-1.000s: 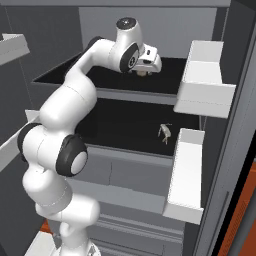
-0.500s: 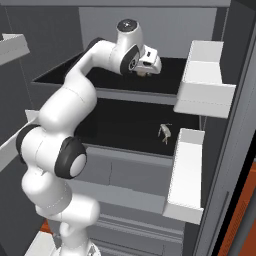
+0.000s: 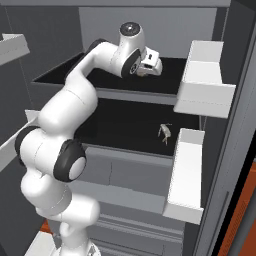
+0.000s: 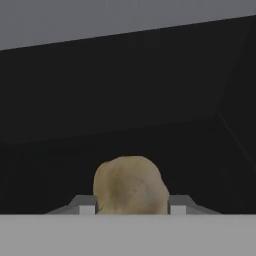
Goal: Retrieve the bottle and the shaker from the cabinet and place them next to the mixing bowl on the counter. Then add garlic from the fridge to the mixing bowl.
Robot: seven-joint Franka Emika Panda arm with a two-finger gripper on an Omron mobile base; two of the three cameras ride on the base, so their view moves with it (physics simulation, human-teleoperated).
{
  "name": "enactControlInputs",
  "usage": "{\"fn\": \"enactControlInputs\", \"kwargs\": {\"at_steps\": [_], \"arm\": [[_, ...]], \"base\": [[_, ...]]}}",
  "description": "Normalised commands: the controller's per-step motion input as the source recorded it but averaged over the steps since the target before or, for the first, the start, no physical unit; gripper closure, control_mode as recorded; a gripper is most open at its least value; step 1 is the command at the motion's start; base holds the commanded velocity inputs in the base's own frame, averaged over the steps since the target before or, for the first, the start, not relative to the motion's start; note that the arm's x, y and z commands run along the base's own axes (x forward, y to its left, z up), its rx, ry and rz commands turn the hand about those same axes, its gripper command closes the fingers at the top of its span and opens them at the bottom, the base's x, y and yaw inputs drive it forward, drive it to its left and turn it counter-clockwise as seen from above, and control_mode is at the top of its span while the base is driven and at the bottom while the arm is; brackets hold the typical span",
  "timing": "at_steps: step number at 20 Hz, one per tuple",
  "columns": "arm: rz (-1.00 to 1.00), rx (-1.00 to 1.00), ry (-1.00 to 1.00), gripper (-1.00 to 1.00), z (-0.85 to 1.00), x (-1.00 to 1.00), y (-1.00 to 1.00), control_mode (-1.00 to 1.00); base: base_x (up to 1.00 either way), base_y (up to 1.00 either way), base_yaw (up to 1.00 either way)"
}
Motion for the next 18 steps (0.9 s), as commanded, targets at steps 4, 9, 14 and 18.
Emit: {"fn": "enactControlInputs", "kwargs": {"at_steps": [4, 9, 14, 18], "arm": [[0.0, 0.0, -0.05, 1.0, 0.0, -0.31, 0.0, -1.0], [0.03, 0.0, -0.17, 1.0, 0.01, -0.87, 0.0, -1.0], [0.07, 0.0, -0.12, 1.0, 0.0, -1.0, 0.12, -1.0], [0.11, -0.06, 0.0, 1.0, 0.01, -1.0, 0.33, -1.0]], "base": [[0.0, 0.0, 0.0], [0.0, 0.0, 0.0], [0.0, 0.0, 0.0], [0.0, 0.0, 0.0]]}}
